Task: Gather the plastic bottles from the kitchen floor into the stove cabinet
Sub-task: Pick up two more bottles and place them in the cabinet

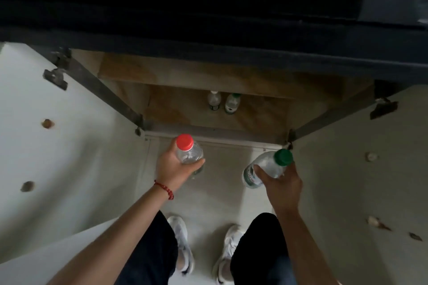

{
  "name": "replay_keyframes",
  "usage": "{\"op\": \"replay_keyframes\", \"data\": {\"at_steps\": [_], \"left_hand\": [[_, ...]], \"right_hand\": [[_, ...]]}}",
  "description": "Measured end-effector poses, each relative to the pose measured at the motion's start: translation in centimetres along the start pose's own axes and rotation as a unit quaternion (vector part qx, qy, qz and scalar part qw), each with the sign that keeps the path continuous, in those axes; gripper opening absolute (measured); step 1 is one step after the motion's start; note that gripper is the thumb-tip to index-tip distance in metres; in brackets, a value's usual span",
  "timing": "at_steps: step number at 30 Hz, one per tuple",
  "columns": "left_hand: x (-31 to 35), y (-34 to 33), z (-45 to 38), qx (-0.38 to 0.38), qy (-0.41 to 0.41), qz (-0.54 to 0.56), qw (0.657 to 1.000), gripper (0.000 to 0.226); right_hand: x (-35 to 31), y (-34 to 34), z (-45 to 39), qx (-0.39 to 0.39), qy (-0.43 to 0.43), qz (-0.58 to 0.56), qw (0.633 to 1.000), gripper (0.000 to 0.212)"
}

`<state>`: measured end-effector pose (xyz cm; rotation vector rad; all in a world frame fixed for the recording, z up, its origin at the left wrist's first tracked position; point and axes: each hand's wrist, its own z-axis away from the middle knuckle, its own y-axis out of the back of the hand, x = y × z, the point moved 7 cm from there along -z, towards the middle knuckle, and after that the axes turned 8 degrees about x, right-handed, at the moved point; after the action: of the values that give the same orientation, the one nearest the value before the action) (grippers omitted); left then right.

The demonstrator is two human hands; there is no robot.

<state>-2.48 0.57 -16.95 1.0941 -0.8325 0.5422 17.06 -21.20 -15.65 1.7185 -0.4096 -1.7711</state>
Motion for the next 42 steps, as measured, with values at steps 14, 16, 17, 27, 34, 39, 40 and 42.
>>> {"op": "replay_keyframes", "data": {"at_steps": [14,16,17,27,34,39,40,42], "left_hand": [[-12.2,-16.4,-18.1,-0.04,-0.048,0.081,0.995,0.055],[-13.1,-17.5,-20.3,-0.033,-0.046,0.092,0.994,0.05],[-13.4,-17.9,-21.3,-0.032,-0.042,0.096,0.994,0.046],[-15.8,-19.5,-26.4,0.006,-0.016,0.129,0.991,0.057],[-17.6,-20.4,-27.7,0.003,-0.028,0.121,0.992,0.057],[-18.1,-21.8,-28.1,-0.044,-0.051,0.073,0.995,0.058],[-18.4,-22.1,-28.2,-0.043,-0.057,0.054,0.996,0.067],[-18.8,-22.5,-28.5,-0.029,-0.054,0.06,0.996,0.072]], "right_hand": [[11.6,-21.6,-12.1,0.011,0.028,-0.049,0.998,0.065],[12.2,-23.6,-14.1,0.009,0.033,-0.076,0.996,0.066],[12.3,-24.2,-15.1,0.013,0.036,-0.094,0.995,0.065],[14.8,-27.8,-19.5,0.031,0.052,-0.137,0.989,0.062],[16.3,-28.5,-21.0,-0.001,0.079,-0.146,0.986,0.062],[16.5,-29.0,-21.1,-0.007,0.094,-0.11,0.99,0.075],[16.6,-29.0,-21.1,-0.001,0.098,-0.094,0.991,0.076],[16.8,-29.2,-21.3,0.001,0.092,-0.09,0.992,0.075]]}}
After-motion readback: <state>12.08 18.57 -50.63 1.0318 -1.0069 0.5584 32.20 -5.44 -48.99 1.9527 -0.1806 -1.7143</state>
